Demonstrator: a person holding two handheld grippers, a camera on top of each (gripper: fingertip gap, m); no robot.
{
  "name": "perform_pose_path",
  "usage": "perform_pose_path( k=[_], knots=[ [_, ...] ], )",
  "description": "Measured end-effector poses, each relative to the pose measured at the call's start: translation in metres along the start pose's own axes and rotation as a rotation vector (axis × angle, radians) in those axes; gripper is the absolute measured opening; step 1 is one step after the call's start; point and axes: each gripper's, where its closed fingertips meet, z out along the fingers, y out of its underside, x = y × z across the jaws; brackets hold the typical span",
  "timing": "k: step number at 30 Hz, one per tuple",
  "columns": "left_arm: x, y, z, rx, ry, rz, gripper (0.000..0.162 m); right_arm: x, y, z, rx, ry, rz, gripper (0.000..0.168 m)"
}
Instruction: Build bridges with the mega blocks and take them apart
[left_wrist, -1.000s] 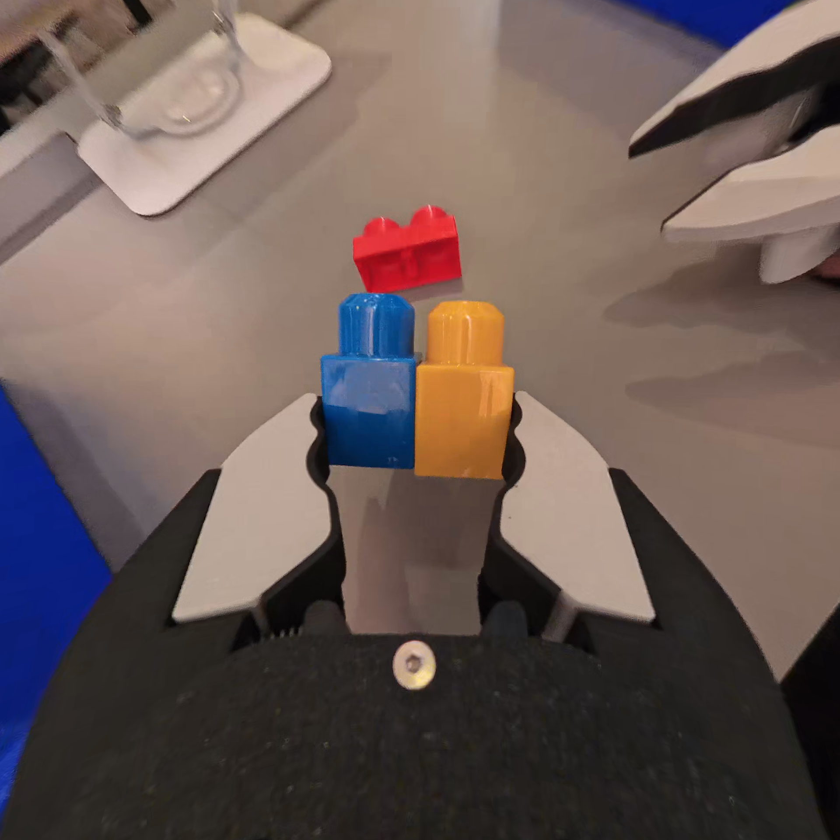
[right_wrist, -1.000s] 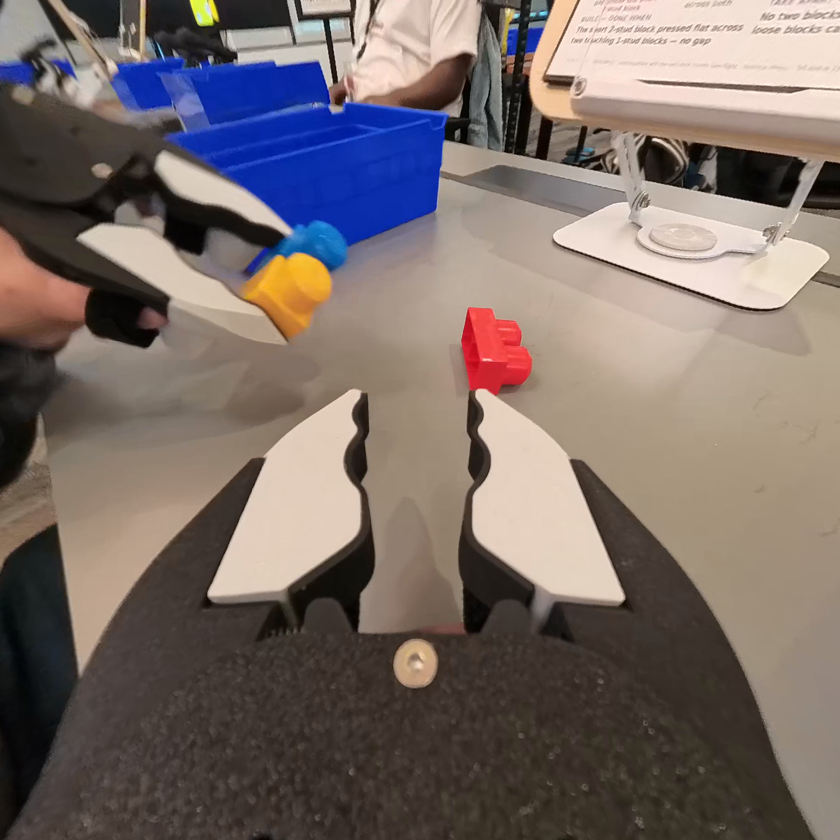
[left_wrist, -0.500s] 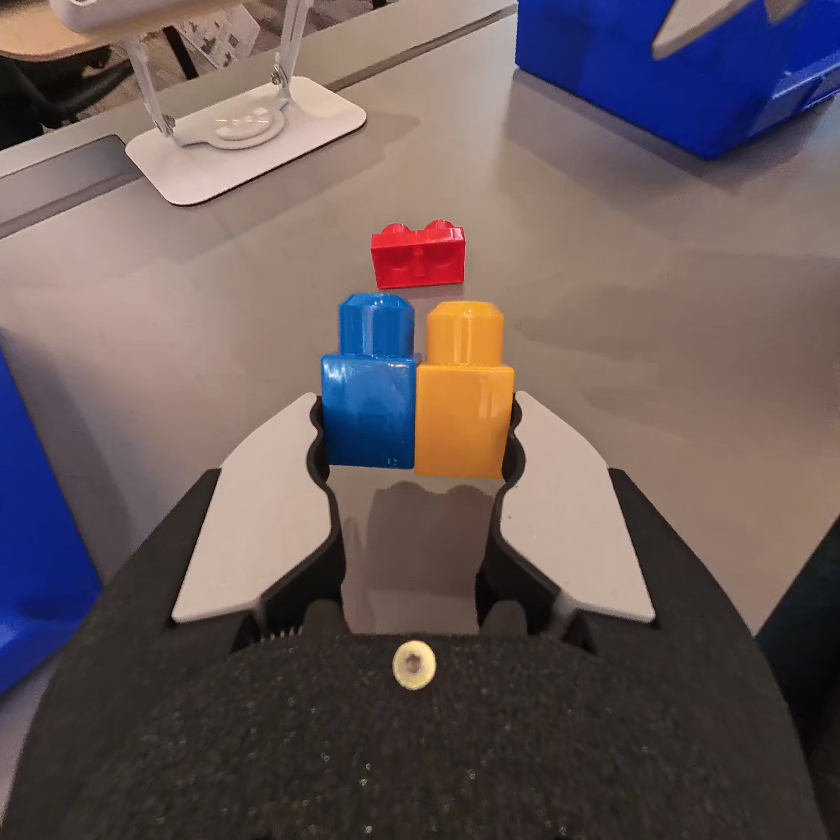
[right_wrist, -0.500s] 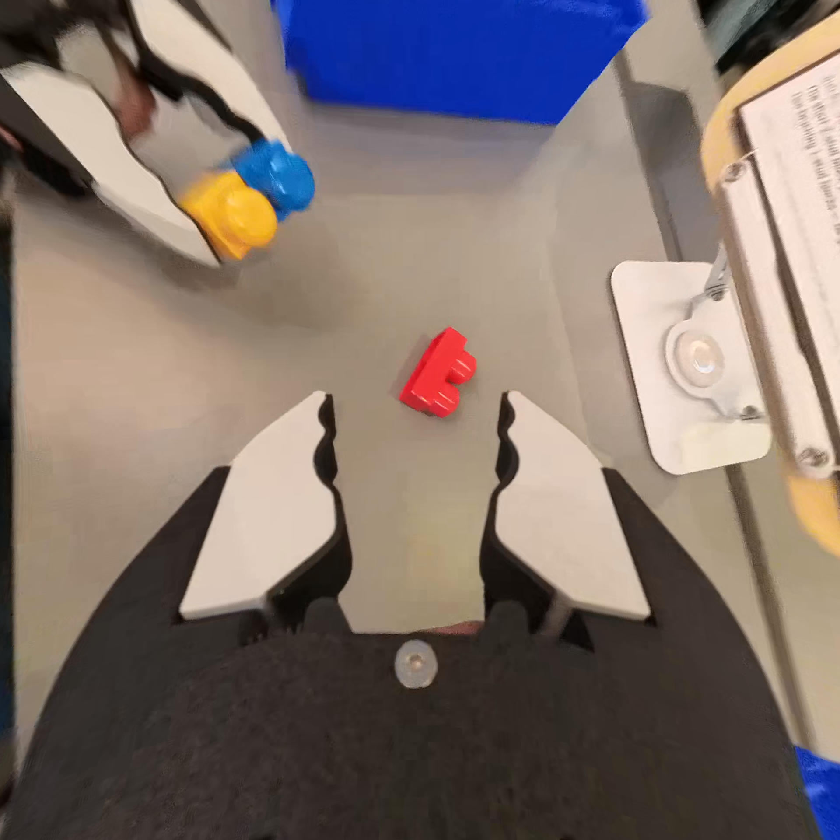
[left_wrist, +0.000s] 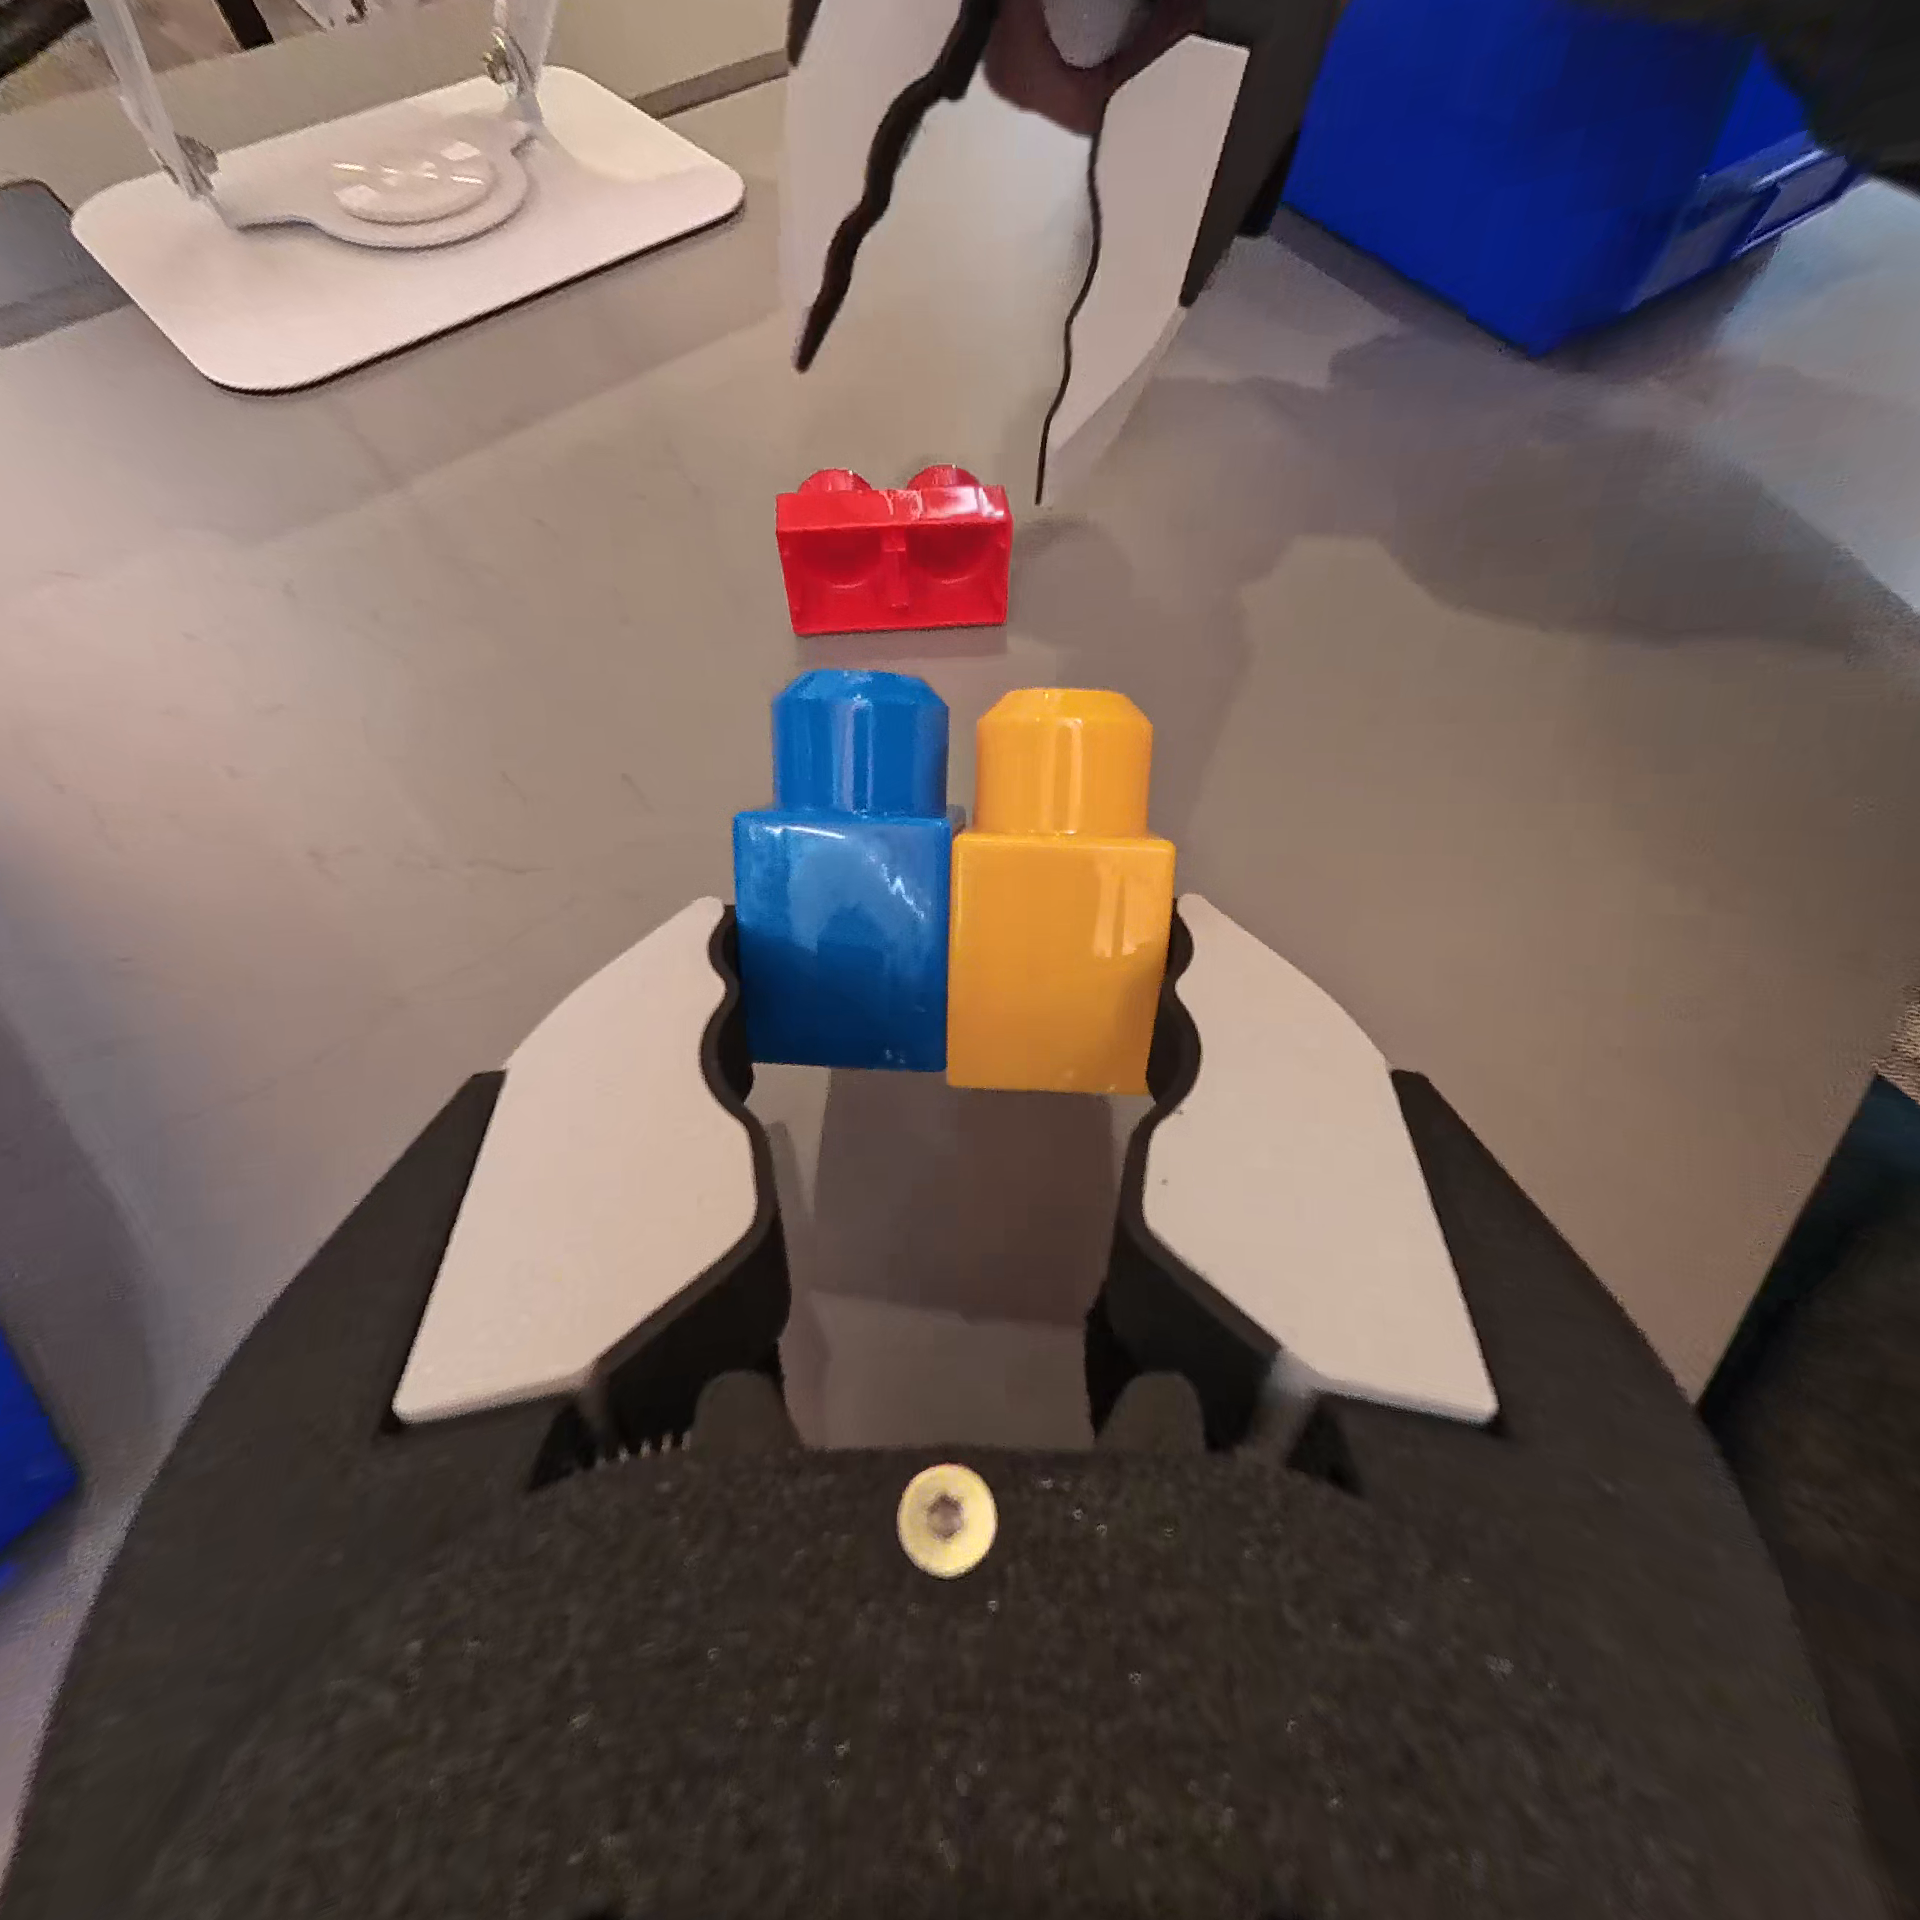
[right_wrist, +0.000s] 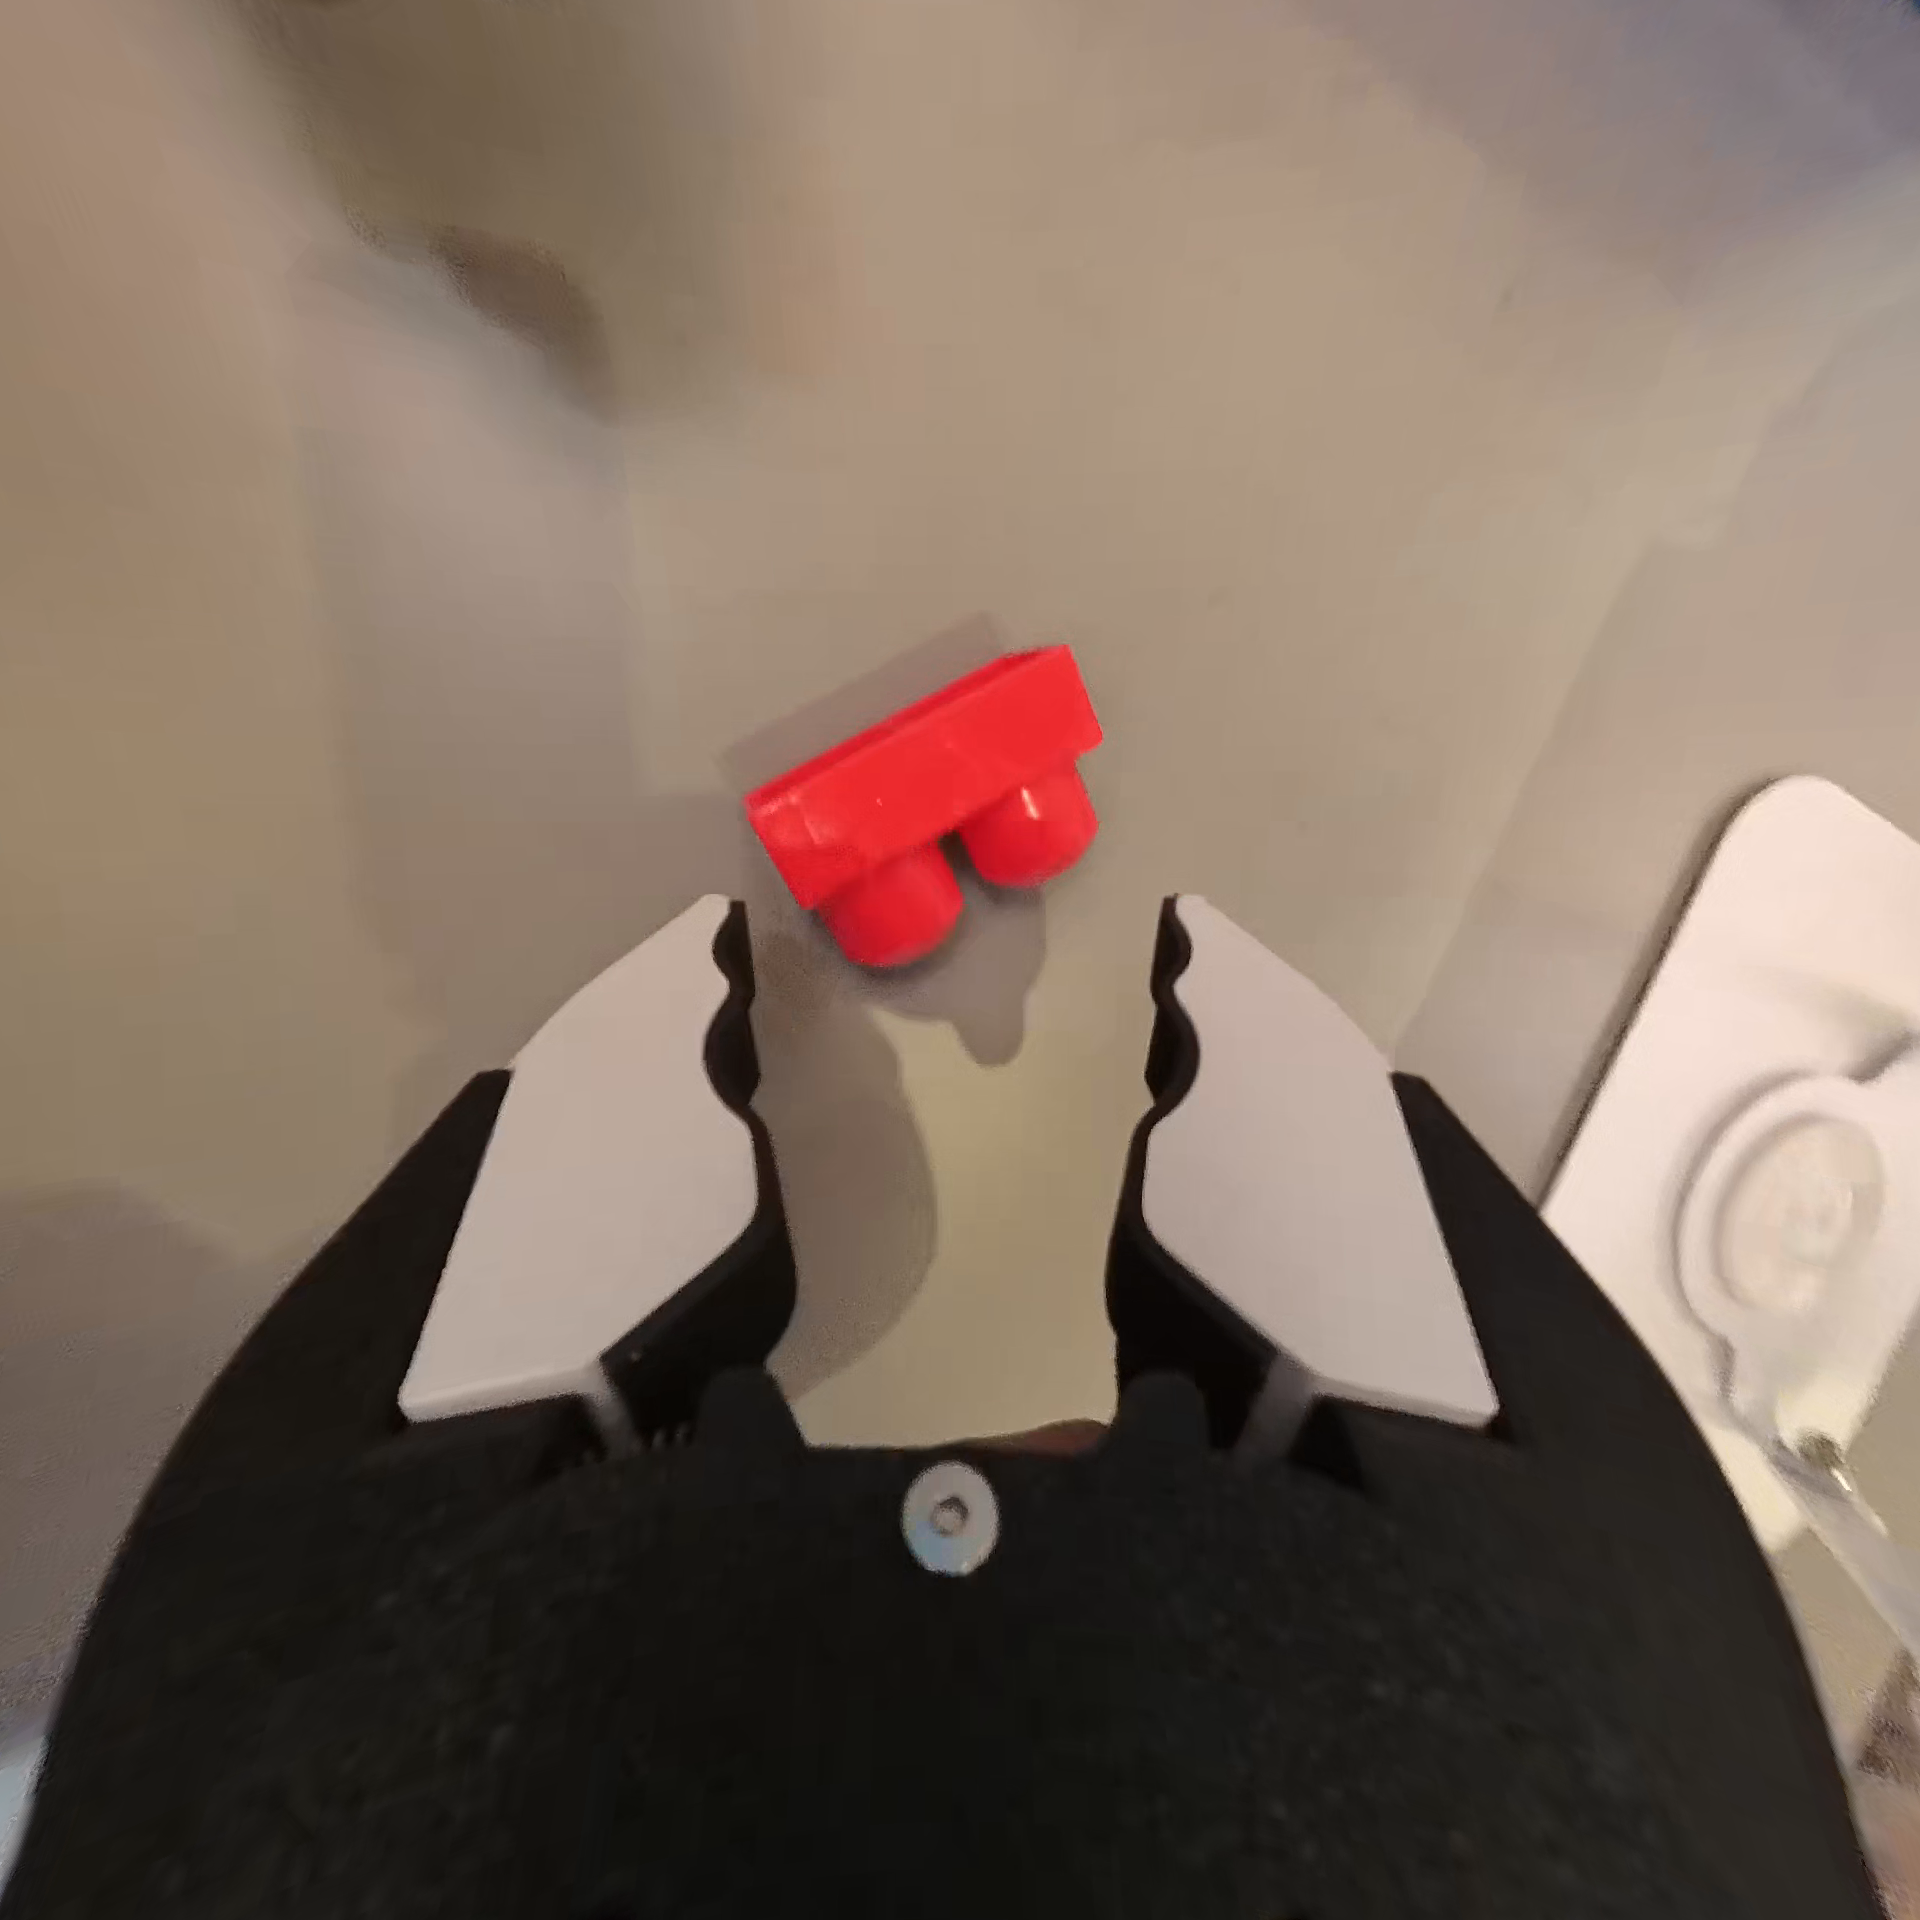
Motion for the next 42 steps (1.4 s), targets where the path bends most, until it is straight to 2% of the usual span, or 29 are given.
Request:
perform_pose_path(
  k=[5,9,10,14,22,25,27,31,35,42],
  knots=[
    [-0.001,0.001,-0.001,-0.002,0.018,-0.015,0.075,-0.007,-0.010,0.016,0.028,-0.046,-0.108,0.075],
    [0.000,0.004,0.003,-0.024,0.034,-0.004,0.075,-0.012,-0.012,0.029,-0.021,-0.081,-0.177,0.075],
    [0.000,0.005,0.004,-0.033,0.032,0.002,0.075,-0.014,-0.016,0.028,-0.008,-0.099,-0.183,0.070],
    [-0.010,0.011,0.007,-0.081,-0.008,0.037,0.075,-0.013,-0.023,0.018,-0.032,-0.072,-0.142,0.069],
    [-0.032,-0.021,0.022,-0.047,-0.086,0.216,0.075,-0.011,-0.057,-0.040,-0.049,0.264,-0.080,0.069],
    [-0.036,-0.038,0.035,-0.050,-0.140,0.339,0.075,-0.016,-0.056,-0.049,-0.109,0.339,-0.012,0.069],
    [-0.027,-0.045,0.046,-0.040,-0.106,0.393,0.075,-0.017,-0.047,-0.052,-0.174,0.367,0.030,0.069],
    [-0.006,-0.048,0.062,-0.042,-0.032,0.419,0.074,-0.027,-0.051,-0.059,-0.170,0.357,0.103,0.069],
    [0.013,-0.052,0.064,-0.012,0.044,0.401,0.074,-0.037,-0.051,-0.060,-0.201,0.348,0.126,0.069],
    [0.026,-0.053,0.061,0.042,0.134,0.359,0.074,-0.052,-0.055,-0.060,-0.150,0.303,0.179,0.067]
  ],
)
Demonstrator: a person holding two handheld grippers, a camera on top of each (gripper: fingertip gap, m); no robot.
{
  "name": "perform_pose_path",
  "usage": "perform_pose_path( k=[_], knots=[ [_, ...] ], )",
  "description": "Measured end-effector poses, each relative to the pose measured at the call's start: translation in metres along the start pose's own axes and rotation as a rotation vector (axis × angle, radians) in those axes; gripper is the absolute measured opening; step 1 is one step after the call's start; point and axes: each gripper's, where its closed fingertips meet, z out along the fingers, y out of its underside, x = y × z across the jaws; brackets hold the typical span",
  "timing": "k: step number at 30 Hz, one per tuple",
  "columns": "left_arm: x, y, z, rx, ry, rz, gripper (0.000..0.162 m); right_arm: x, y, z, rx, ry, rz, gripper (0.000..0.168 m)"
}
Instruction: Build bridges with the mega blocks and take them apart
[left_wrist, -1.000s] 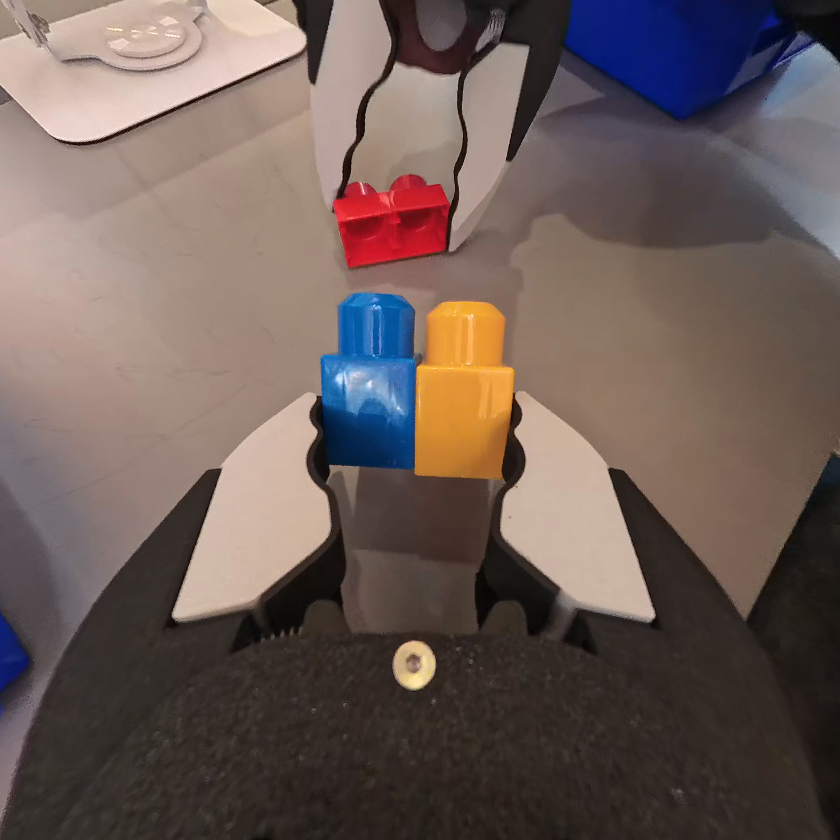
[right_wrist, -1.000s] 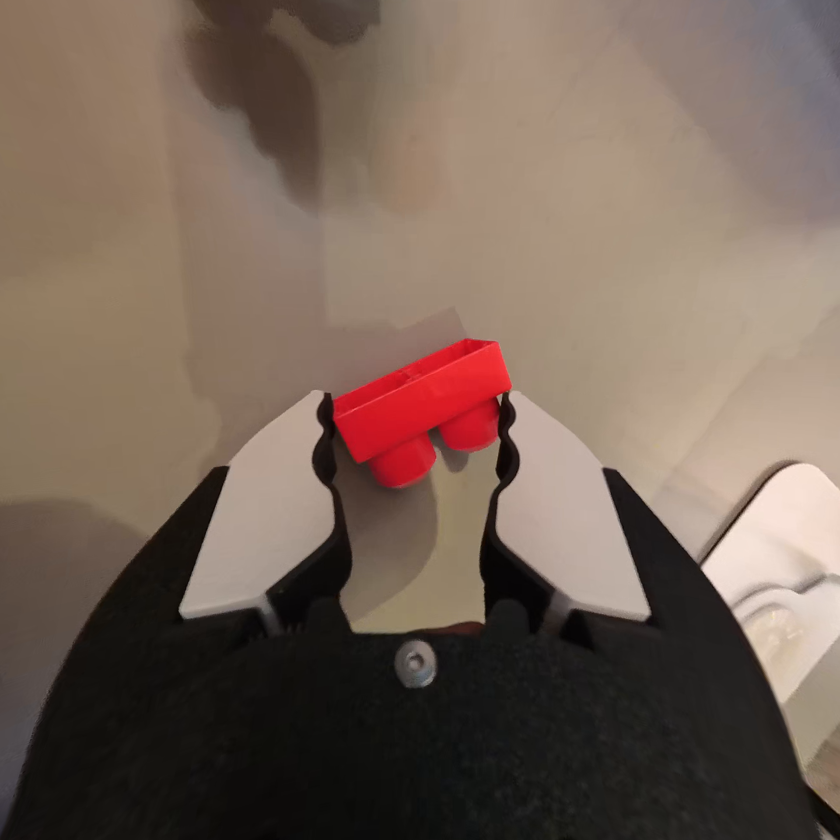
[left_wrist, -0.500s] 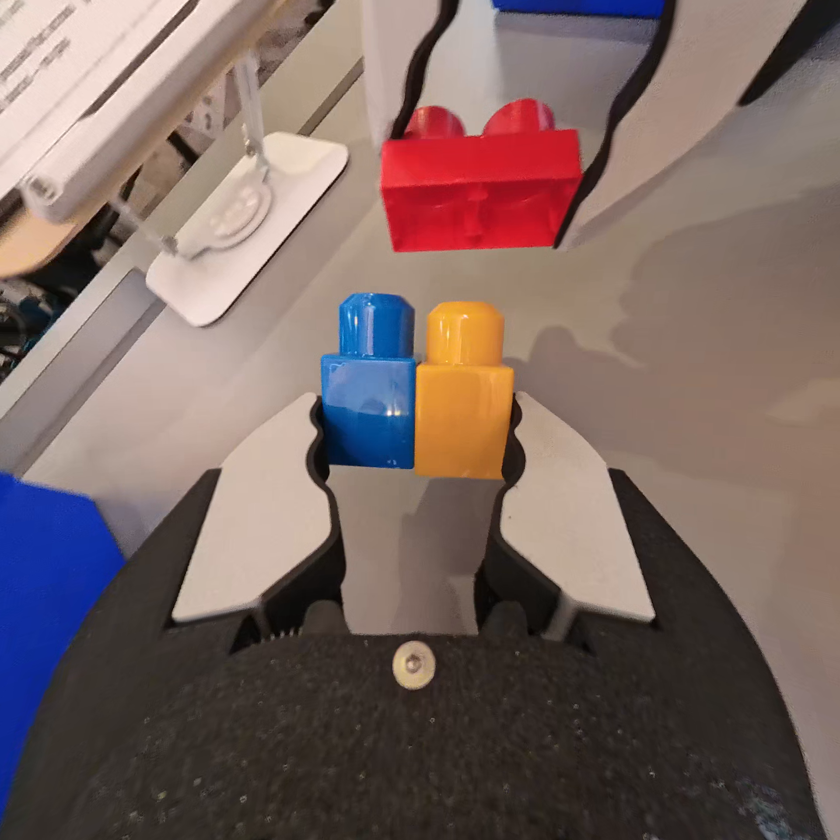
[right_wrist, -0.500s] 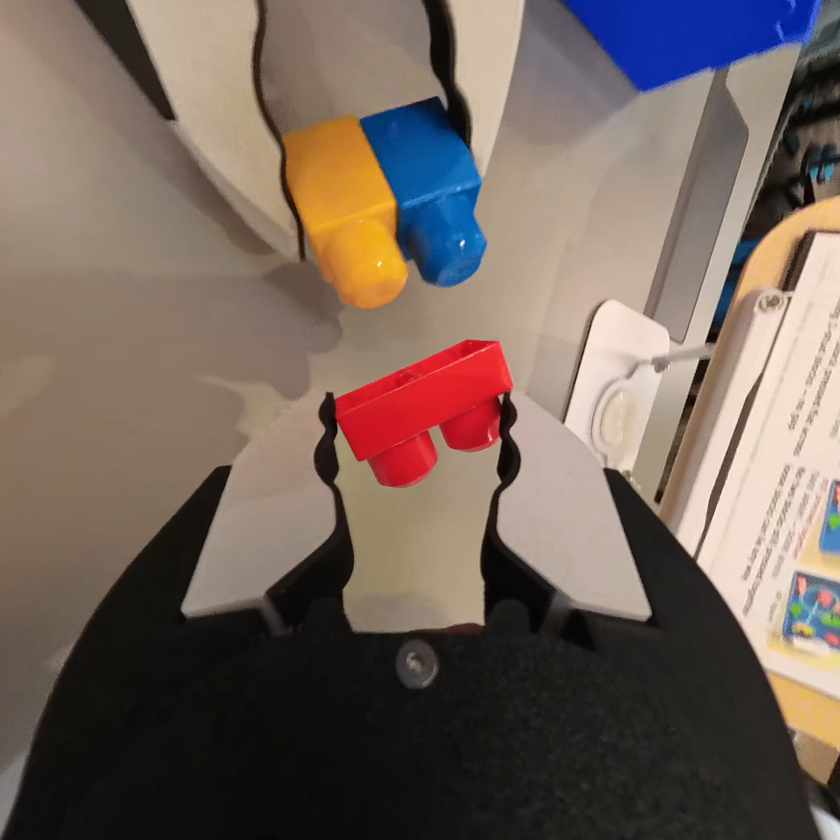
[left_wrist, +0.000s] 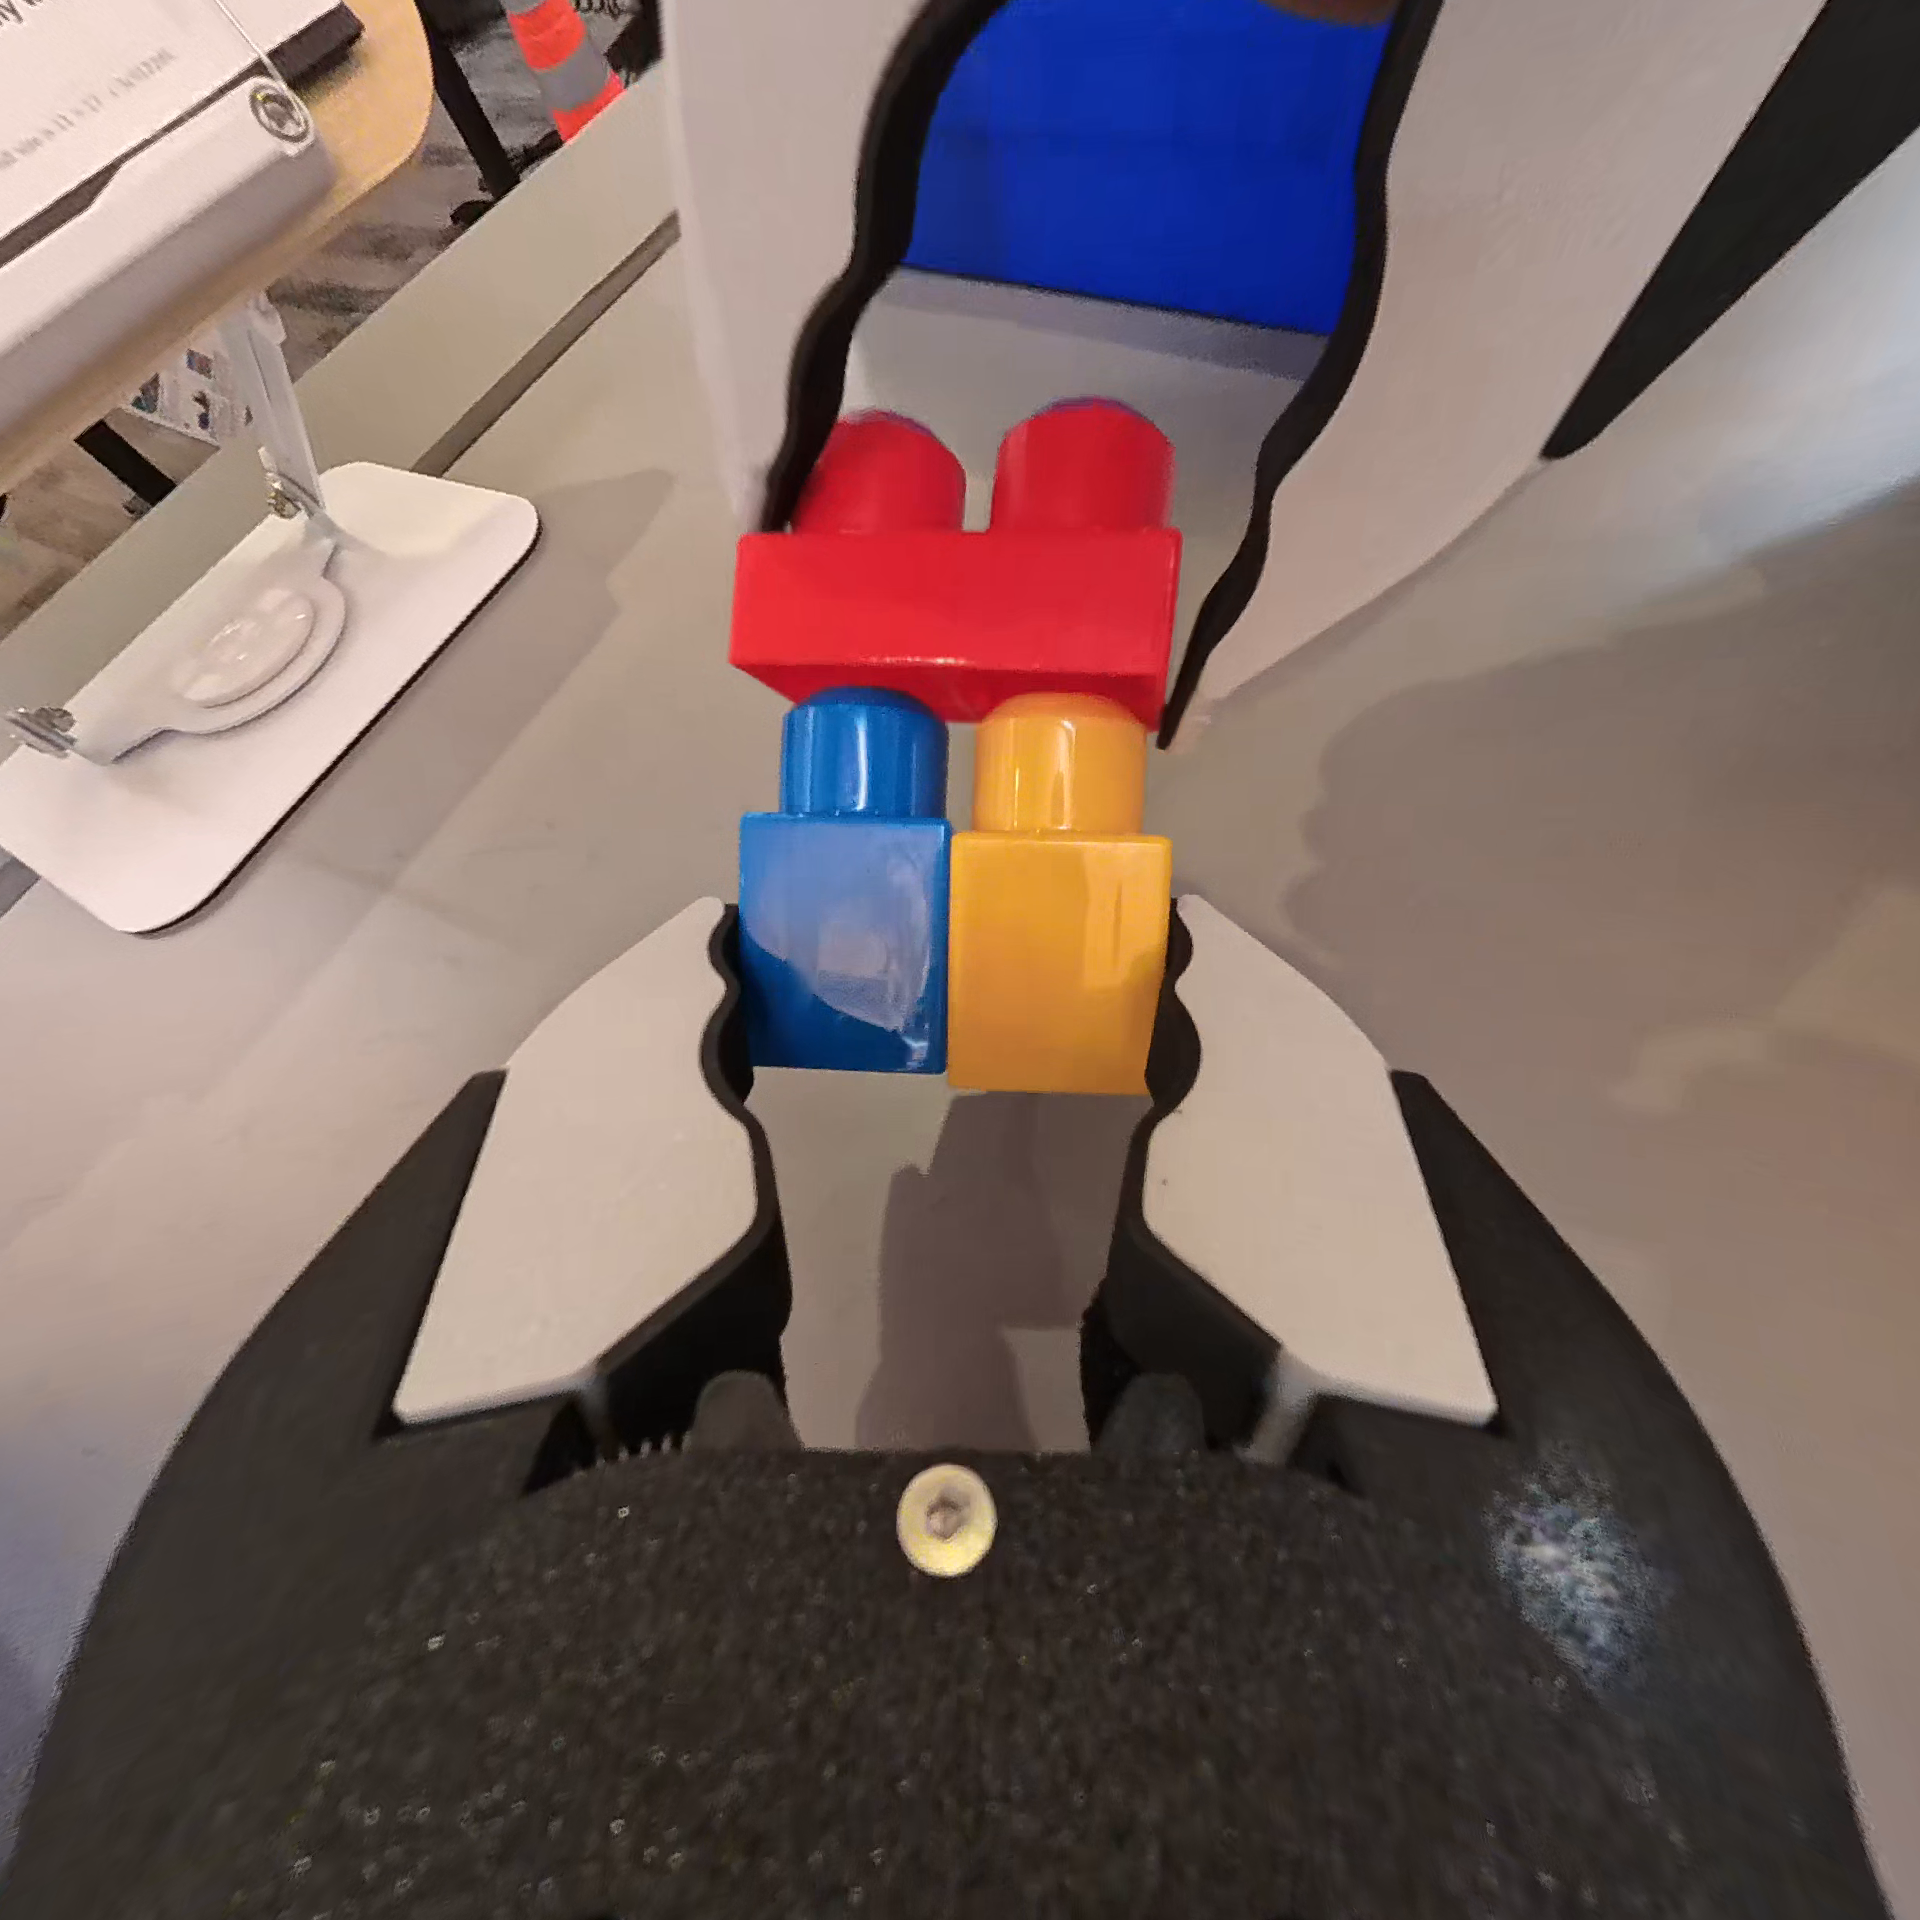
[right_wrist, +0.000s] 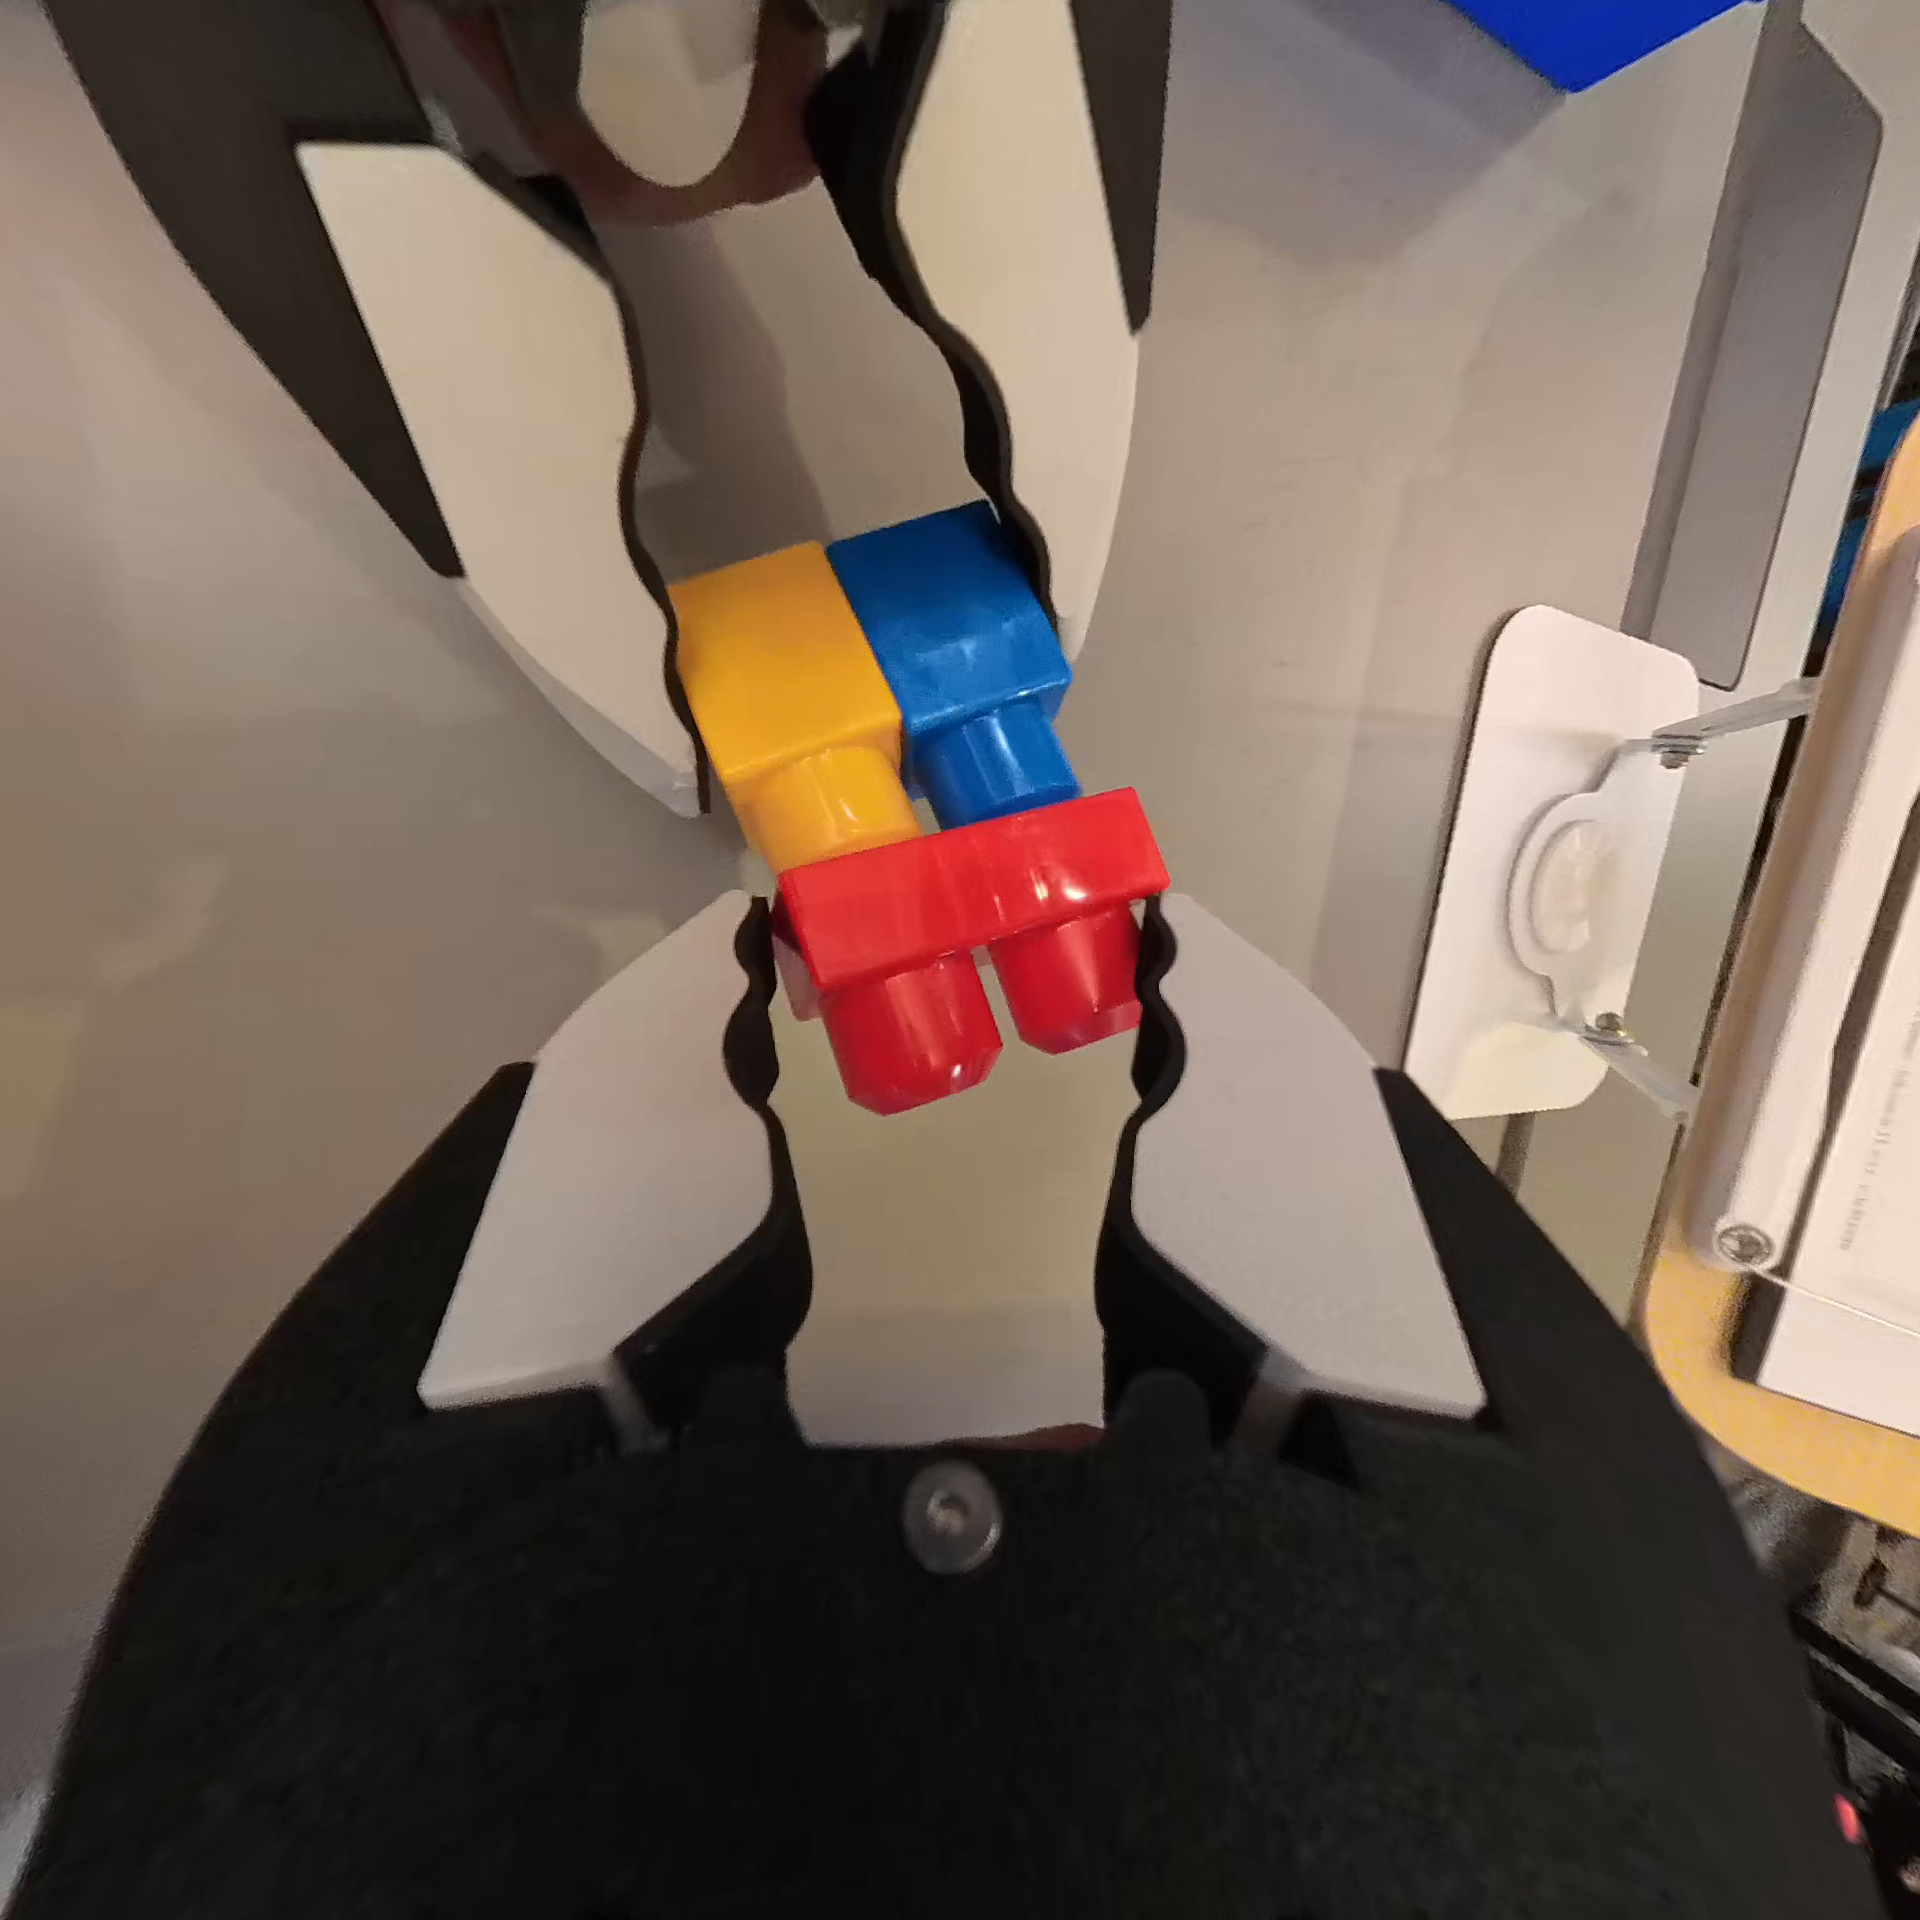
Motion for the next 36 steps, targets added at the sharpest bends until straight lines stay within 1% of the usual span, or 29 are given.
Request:
perform_pose_path(
  k=[3,5,8,10,15,20,24,28,33,36],
  knots=[
    [0.007,-0.003,-0.004,0.030,0.046,-0.009,0.074,-0.009,-0.002,-0.001,0.063,-0.020,-0.021,0.067],
    [0.015,-0.004,-0.008,0.061,0.106,-0.019,0.074,-0.016,-0.009,-0.006,0.142,-0.049,-0.024,0.067],
    [0.024,-0.008,-0.016,0.104,0.169,-0.013,0.074,-0.025,-0.013,-0.014,0.187,-0.092,-0.014,0.067],
    [0.027,-0.010,-0.017,0.108,0.166,0.000,0.074,-0.027,-0.014,-0.017,0.168,-0.091,-0.021,0.067],
    [0.026,-0.007,-0.010,0.057,0.124,-0.001,0.074,-0.026,-0.014,-0.014,0.054,-0.027,-0.055,0.066],
    [0.025,-0.005,-0.009,0.038,0.102,-0.021,0.074,-0.027,-0.013,-0.009,0.017,-0.021,-0.056,0.066],
    [0.028,0.000,-0.006,0.025,0.124,-0.034,0.074,-0.030,-0.012,-0.006,-0.010,-0.028,-0.086,0.065],
    [0.028,0.001,-0.003,-0.008,0.111,-0.050,0.074,-0.029,-0.009,-0.001,-0.060,-0.001,-0.114,0.065],
    [0.025,0.000,-0.003,0.008,0.095,-0.045,0.074,-0.026,-0.009,0.000,-0.053,0.000,-0.085,0.066],
    [0.020,-0.004,-0.005,0.040,0.062,-0.013,0.074,-0.023,-0.013,-0.007,-0.013,0.038,-0.118,0.069]
  ],
)
